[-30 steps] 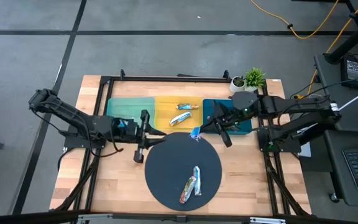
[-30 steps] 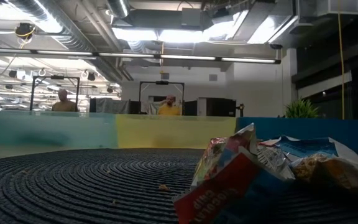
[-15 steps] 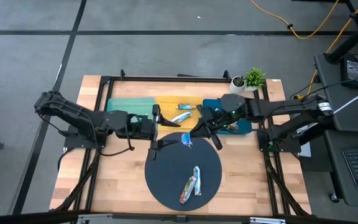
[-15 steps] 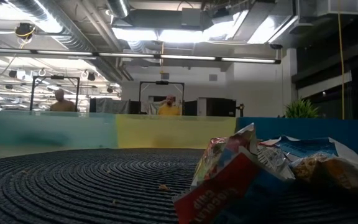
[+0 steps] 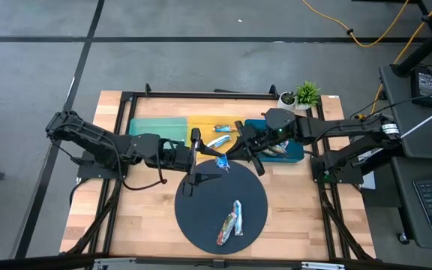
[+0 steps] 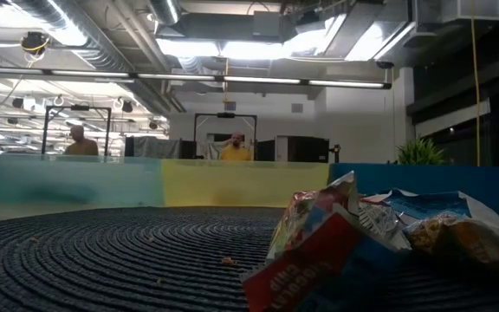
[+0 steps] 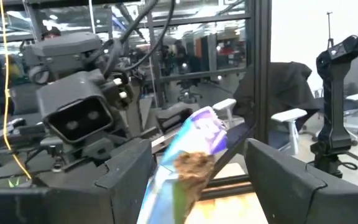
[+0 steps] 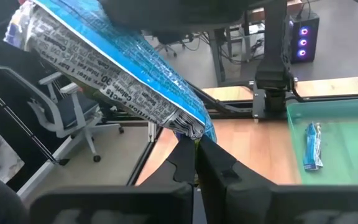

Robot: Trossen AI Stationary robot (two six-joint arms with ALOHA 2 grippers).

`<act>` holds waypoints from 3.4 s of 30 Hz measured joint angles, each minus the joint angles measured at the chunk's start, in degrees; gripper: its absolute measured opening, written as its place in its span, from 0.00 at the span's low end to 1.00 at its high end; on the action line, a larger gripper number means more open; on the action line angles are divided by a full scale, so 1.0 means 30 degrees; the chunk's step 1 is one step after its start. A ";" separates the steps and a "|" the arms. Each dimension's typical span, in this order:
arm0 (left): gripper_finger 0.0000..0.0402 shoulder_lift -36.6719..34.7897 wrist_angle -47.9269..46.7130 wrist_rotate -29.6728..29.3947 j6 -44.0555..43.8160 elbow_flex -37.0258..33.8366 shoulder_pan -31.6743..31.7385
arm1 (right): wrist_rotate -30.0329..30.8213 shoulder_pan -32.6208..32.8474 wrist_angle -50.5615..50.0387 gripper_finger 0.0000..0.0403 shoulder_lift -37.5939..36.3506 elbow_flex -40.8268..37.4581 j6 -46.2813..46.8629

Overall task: Pick and place Granola Bars by type
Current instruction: Put the blue granola bar into the green bin

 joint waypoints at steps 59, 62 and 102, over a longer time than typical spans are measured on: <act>0.02 0.0181 -0.9008 -0.6050 -0.4258 0.0280 -0.1253 | 0.6789 -0.0530 -0.9858 0.50 -0.4648 0.0007 -0.1581; 0.02 0.0181 -1.1338 -0.6682 -0.6365 0.0280 -0.1104 | 0.8562 -0.0081 -1.1198 0.47 -0.5493 0.0007 -0.2047; 0.02 -0.3221 -2.5935 0.1273 -1.2246 -0.3889 1.1232 | 0.8272 -0.0803 -1.1333 0.43 -0.7206 0.0000 -1.1818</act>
